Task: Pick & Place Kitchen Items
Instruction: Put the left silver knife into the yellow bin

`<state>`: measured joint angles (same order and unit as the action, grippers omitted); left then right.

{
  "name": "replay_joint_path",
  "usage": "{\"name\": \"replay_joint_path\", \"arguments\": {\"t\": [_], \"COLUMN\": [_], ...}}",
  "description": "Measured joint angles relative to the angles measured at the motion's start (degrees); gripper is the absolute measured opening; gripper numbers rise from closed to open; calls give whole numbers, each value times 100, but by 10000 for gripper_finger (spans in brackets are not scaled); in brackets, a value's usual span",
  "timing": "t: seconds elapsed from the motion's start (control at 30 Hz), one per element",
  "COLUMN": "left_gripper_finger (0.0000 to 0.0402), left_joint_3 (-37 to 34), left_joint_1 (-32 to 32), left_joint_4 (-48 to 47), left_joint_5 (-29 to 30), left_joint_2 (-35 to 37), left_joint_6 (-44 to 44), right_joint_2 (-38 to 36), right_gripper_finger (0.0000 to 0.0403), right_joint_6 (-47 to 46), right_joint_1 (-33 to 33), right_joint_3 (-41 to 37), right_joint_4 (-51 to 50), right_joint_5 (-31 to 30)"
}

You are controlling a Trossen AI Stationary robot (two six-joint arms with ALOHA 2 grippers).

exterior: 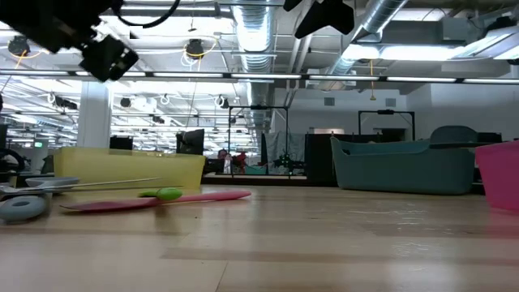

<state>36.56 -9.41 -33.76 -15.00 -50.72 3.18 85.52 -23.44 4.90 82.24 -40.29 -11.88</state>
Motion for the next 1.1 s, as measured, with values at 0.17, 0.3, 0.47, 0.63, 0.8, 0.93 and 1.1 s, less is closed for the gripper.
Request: {"name": "replay_joint_path", "arguments": {"t": [0.17, 0.3, 0.47, 0.63, 0.8, 0.93, 1.1], "left_gripper_finger": [235, 235, 230, 226, 226, 226, 225], "left_joint_3": [-349, -486, -548, -549, -549, -549, -549], "left_joint_1": [-627, -1074, -1272, -1451, -1604, -1759, -1666], "left_joint_4": [657, 818, 822, 835, 833, 835, 1446], "left_joint_5": [20, 194, 465, 465, 473, 790, 1332], "left_joint_2": [-262, -527, -890, -1120, -1168, -1167, -1104], "left_joint_6": [-809, -1827, -3653, -4410, -4643, -4651, -4500], "right_joint_2": [0, 0, 0, -1, 0, -2, -1], "right_gripper_finger": [291, 291, 291, 291, 291, 291, 291], "right_joint_6": [-13, -13, -11, -1, 0, 0, 2], "right_joint_1": [38, 40, 34, 34, 32, 32, 23], "right_joint_3": [0, 0, 0, 0, 0, 0, 0], "right_joint_4": [-3, -5, -8, -12, -20, -66, -144], "right_joint_5": [0, 0, 0, 0, 0, 1, 0]}}
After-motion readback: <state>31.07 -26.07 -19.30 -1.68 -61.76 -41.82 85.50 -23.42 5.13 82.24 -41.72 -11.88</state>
